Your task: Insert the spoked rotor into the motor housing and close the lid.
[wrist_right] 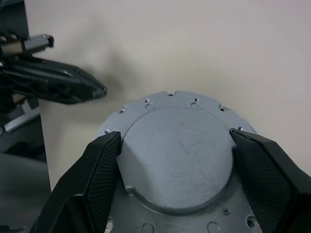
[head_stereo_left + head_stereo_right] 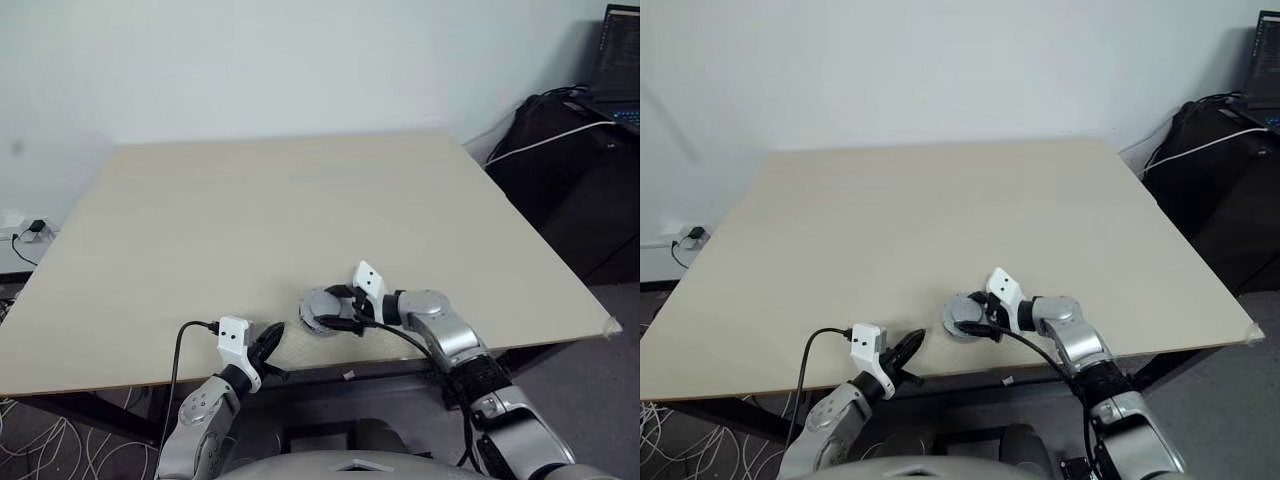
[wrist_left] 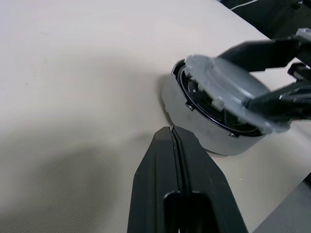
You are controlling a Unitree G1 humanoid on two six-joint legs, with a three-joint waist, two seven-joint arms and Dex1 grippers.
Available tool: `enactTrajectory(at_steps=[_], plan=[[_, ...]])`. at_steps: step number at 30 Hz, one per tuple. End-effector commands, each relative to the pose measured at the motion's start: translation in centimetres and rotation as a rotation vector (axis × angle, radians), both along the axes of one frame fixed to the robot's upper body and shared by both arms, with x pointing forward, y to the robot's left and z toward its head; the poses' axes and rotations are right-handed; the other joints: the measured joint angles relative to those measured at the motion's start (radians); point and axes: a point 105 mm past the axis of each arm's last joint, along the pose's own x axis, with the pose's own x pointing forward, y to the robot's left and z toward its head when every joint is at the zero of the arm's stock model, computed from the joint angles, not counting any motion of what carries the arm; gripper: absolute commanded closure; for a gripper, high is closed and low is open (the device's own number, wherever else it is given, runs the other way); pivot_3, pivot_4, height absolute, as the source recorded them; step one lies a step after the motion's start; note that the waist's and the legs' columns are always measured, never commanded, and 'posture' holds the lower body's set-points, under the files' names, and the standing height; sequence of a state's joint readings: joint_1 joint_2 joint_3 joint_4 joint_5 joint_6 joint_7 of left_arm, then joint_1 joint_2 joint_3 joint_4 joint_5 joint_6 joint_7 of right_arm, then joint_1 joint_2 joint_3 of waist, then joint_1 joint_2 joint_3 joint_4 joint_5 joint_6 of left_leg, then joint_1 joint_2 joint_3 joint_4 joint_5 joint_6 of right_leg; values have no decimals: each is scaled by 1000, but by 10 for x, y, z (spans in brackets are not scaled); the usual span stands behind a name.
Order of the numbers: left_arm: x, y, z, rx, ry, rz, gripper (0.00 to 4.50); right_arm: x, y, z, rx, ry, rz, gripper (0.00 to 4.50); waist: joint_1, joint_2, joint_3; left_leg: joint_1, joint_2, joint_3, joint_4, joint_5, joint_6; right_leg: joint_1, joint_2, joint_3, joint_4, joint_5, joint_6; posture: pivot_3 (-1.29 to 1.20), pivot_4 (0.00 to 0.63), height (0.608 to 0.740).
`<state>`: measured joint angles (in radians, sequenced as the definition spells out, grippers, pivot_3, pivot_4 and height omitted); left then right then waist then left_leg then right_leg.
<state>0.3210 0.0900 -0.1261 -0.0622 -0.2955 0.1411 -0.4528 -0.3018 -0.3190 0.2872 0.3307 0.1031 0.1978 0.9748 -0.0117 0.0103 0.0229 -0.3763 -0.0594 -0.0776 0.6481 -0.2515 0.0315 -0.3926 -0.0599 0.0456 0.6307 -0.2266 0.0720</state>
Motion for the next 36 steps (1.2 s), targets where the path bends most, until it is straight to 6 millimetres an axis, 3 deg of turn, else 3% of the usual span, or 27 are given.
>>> enactTrajectory(at_steps=[1, 10, 19, 36], plan=[[7, -1, 16, -13, -68, -3, 4500, -1, 10, 5, 3, -29, 7, 1214, 0, 1, 0, 0, 0, 0, 0, 0, 0, 0, 0, 0, 0, 0, 0, 0, 0, 740], [6, -3, 16, -17, -64, -10, 4500, 4, 11, 2, -4, -18, -69, 1214, -3, 0, -1, 1, 1, 0, 1, 0, -1, 1, 1, 0, 1, -2, 4, 0, 0, 740], [6, -3, 15, -25, -60, -8, 4500, 3, 11, 13, 91, -42, -71, 1214, -1, 0, -1, 2, 1, 0, 2, -1, -3, 1, 1, 0, 4, -2, 4, 0, 0, 740], [6, -2, 13, -22, -58, -8, 4500, 10, 7, 2, 9, -84, -149, 1214, 0, 0, -1, 1, 0, 0, 3, -2, -4, 1, 0, 0, 4, -2, 4, 0, 0, 740]])
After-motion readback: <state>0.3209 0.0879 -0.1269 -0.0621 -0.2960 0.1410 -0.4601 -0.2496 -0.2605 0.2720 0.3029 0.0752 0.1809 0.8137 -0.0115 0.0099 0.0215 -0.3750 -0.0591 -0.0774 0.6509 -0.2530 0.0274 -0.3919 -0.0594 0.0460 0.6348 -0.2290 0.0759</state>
